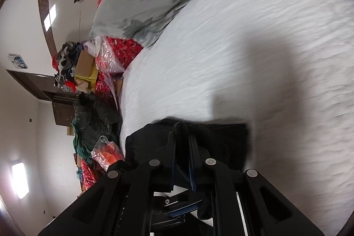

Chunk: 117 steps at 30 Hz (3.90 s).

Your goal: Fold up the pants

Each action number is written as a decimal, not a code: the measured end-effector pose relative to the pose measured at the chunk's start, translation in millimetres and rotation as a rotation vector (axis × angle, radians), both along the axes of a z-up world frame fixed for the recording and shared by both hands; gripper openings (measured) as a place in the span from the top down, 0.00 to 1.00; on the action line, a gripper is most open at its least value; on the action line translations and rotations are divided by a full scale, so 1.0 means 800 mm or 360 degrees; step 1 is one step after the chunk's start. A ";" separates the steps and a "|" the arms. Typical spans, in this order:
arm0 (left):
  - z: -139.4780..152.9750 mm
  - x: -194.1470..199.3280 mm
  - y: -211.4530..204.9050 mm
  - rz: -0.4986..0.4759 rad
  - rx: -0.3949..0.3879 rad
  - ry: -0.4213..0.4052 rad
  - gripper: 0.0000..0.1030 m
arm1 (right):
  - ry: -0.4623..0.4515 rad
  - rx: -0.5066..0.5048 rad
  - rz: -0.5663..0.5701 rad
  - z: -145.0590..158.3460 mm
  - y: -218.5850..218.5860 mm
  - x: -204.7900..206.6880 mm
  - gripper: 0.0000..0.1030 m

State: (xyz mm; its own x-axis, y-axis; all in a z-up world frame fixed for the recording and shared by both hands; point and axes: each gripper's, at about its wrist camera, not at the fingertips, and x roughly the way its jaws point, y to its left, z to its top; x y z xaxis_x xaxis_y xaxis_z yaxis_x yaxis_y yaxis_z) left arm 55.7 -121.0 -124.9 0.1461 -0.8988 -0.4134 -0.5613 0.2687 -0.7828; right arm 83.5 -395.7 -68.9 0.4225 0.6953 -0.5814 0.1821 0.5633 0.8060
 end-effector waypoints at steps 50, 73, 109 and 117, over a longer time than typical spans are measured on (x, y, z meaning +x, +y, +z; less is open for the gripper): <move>0.048 0.074 0.030 -0.0973 0.1172 -0.0826 0.90 | 0.0089 0.0418 -0.0728 -0.096 0.088 -0.127 0.92; 0.041 0.073 0.043 -0.0887 0.0976 -0.0802 0.66 | -0.0063 0.0264 -0.0653 -0.069 0.070 -0.090 0.79; 0.033 0.043 0.015 -0.0969 0.1713 -0.1092 0.28 | -0.0112 -0.0768 -0.0128 -0.040 0.108 -0.099 0.58; 0.071 0.050 0.121 -0.0792 0.1644 -0.1029 0.29 | -0.0228 -0.0836 -0.0056 0.004 0.161 -0.104 0.51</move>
